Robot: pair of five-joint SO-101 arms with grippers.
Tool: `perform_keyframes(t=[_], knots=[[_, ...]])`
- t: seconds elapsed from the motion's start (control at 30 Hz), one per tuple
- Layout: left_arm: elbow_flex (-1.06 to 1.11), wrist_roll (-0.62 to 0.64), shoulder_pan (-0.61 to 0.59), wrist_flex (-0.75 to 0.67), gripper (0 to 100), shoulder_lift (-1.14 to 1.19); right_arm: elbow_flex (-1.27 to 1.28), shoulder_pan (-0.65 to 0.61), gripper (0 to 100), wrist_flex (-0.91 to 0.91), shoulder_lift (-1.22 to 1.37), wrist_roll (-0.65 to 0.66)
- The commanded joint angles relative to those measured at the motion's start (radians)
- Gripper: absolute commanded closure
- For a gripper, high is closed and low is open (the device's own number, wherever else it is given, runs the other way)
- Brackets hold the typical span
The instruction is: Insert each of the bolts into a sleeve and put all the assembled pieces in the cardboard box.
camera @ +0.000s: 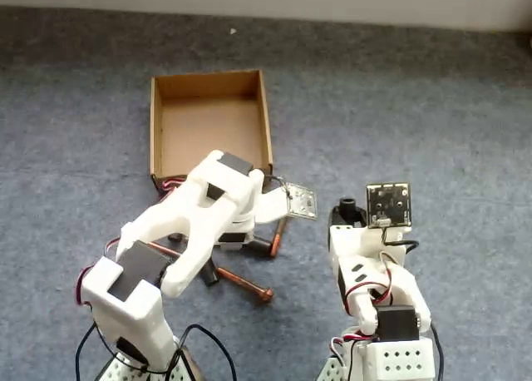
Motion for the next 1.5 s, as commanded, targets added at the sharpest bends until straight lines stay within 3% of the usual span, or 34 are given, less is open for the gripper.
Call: perform_keyframes(t=[0.0, 0.2, 0.63, 0.93, 1.27, 1.47], knots=[[-0.051, 0.089, 0.001, -0.012, 99, 0.004, -0.010, 0.004, 99.3, -0.024, -0.019, 0.000], [-0.068, 0.161, -0.001, -0.011, 99, -0.062, -0.010, 0.004, 99.3, -0.024, -0.019, 0.000], [-0.058, 0.339, -0.001, 0.083, 99, -0.460, -0.010, 0.005, 99.3, -0.022, -0.019, 0.000], [0.154, 0.439, 0.004, 0.081, 99, -0.845, -0.010, 0.005, 99.3, -0.019, -0.019, 0.000], [0.305, 0.655, 0.002, 0.080, 99, -1.231, -0.012, 0.005, 99.3, -0.019, -0.019, 0.000], [0.449, 0.784, 0.002, -0.015, 99, -1.399, -0.012, 0.005, 99.3, -0.019, -0.019, 0.000]])
